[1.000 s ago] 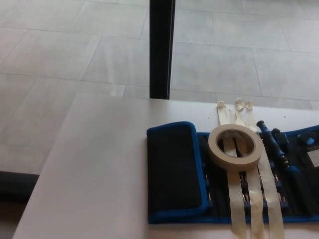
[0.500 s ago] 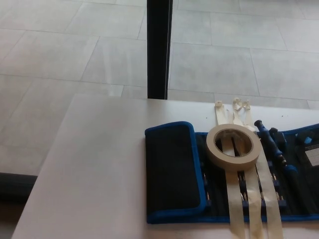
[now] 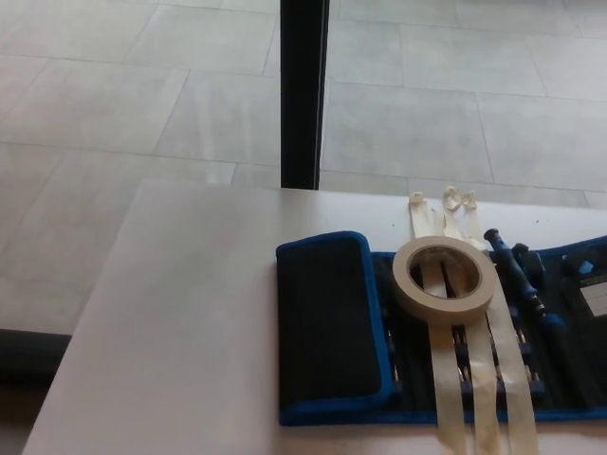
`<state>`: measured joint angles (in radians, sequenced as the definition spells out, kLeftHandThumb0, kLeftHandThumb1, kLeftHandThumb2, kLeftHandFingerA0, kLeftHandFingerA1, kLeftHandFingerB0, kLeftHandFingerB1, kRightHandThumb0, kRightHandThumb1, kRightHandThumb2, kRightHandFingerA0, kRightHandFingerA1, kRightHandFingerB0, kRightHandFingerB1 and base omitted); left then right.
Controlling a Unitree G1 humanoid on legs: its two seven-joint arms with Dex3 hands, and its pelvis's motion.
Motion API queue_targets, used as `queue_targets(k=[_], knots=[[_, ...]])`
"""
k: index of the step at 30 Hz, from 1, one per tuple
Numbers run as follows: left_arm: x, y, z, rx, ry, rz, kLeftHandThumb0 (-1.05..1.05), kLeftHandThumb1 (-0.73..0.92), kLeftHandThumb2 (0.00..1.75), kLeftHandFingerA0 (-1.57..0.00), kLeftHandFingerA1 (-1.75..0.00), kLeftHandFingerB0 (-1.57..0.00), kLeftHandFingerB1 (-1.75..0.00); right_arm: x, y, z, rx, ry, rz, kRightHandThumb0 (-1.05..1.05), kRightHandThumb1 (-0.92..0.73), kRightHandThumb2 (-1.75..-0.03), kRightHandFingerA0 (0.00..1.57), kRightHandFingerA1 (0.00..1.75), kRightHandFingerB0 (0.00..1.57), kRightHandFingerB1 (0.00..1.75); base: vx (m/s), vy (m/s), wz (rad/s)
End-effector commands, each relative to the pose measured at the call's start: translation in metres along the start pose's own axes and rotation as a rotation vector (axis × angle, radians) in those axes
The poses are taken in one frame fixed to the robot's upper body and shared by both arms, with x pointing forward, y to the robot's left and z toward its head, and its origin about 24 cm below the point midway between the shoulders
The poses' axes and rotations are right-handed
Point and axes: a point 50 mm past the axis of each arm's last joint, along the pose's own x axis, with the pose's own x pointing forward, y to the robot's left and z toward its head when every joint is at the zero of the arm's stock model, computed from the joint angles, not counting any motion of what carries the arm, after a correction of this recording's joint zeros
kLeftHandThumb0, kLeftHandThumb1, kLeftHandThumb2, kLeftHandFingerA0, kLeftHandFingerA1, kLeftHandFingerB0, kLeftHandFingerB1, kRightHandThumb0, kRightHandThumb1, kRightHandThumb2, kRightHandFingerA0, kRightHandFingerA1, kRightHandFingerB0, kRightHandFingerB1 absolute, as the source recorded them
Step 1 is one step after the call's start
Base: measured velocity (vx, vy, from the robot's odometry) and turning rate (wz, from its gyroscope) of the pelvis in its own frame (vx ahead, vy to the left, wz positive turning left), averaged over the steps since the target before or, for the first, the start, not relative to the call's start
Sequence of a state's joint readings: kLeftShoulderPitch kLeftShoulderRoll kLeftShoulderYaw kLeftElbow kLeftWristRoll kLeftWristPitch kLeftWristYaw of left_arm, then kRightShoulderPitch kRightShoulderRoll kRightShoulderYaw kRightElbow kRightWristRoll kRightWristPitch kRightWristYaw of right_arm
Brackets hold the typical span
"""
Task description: The robot uses its right hand to open a black folded toolkit cover kept in the middle of the desk
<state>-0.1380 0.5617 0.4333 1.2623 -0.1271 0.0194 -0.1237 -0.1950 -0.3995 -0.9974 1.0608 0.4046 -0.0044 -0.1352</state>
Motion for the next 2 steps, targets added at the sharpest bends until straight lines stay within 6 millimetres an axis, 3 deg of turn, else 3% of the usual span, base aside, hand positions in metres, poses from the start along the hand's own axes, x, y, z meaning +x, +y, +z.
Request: queue_targets(k=[1, 2], knots=[[0.0002, 0.0063, 0.0057, -0.006, 0.014, 0.046, -0.66, 0.61, 1.01, -0.51, -0.73, -0.39, -0.61, -0.0006, -0.0032, 0.0032, -0.027, -0.049, 0.051, -0.71, -0.76, -0.63, 0.59, 0.94, 0.32, 0.59, 0.00, 0.000, 0.00], [0.0002, 0.0063, 0.0057, -0.006, 0.014, 0.046, -0.66, 0.61, 1.01, -0.51, -0.73, -0.39, -0.61, -0.0006, -0.0032, 0.0032, -0.027, -0.049, 0.051, -0.71, -0.76, -0.63, 0.59, 0.94, 0.32, 0.59, 0.00, 0.000, 0.00]])
